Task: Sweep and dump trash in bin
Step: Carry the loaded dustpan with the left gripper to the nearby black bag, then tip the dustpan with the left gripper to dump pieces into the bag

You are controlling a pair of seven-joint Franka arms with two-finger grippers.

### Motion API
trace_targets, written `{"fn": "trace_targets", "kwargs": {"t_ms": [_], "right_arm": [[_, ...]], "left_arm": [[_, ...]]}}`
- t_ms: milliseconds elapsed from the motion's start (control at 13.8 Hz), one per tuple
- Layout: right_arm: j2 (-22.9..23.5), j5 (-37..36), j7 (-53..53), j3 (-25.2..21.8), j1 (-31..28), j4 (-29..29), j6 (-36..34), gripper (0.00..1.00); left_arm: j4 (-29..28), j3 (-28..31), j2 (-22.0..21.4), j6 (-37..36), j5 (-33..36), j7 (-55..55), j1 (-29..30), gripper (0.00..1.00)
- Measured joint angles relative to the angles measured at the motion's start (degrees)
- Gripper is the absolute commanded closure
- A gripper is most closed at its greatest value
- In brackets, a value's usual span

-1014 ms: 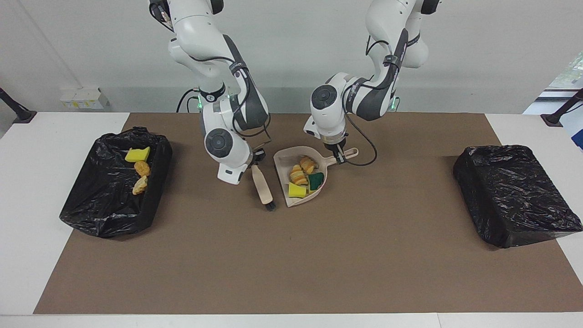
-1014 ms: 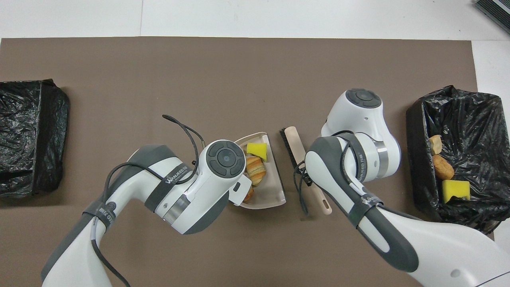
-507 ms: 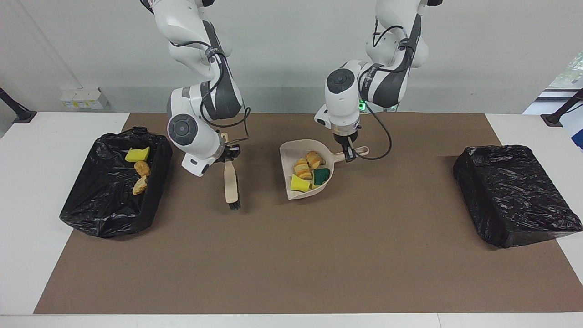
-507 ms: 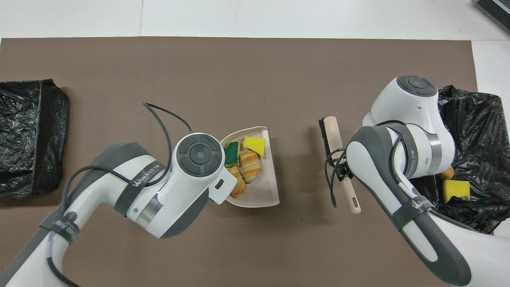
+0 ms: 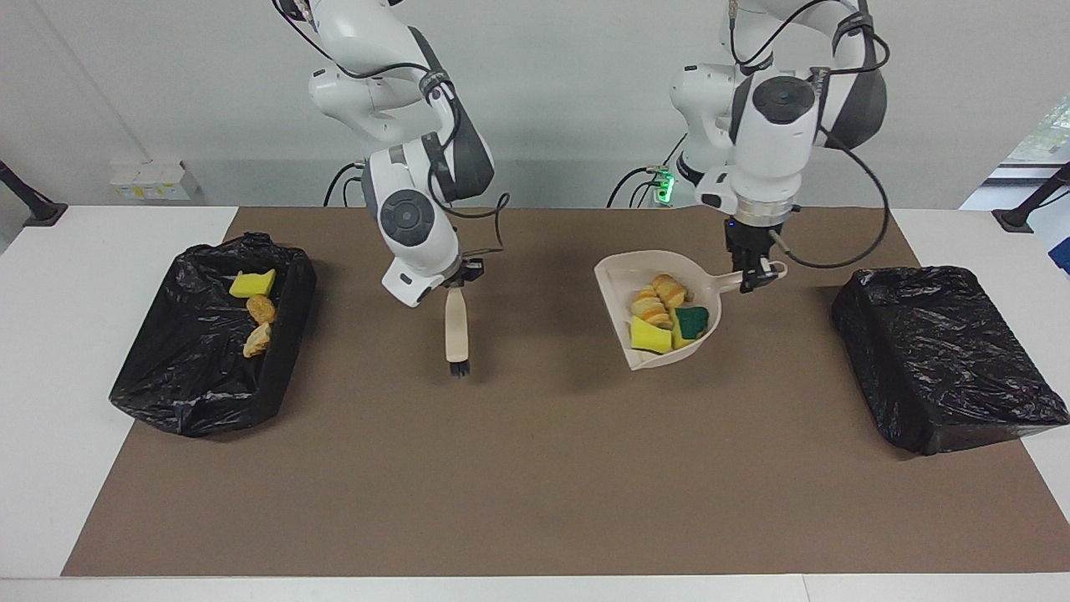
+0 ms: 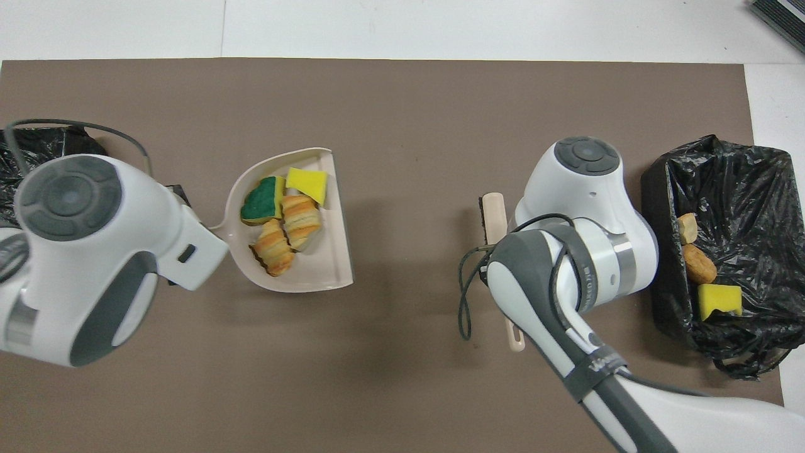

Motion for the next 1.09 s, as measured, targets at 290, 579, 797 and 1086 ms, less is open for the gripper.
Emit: {"fn": "trace_targets", "kwargs": {"t_ms": [290,579,797,1086], "right_arm": [[-0.5,2.8,14.5,0.3,11.1,-0.6,0.9,1.00],[-0.4,6.7,20.4,0.5,19.0,-4.7,6.2,1.00],[-0.4,7.6,19.5,0.5,21.5,-8.1,8.0,1.00],[-1.7,10.9,18.1,0.5,23.0,-11.5,10.5,1.00]], "left_arm": [[1.4,0.2,0.5,4.1,0.0,14.1,15.2,1.00],[6.1,0.4,3.5,9.3,1.8,26.7,29.1,1.00],[14.2,0.3,8.7,9.8,7.6,31.0,34.6,1.00],[22.4,0.2,15.6,14.3,16.2,33.7,37.2,1.00]]}}
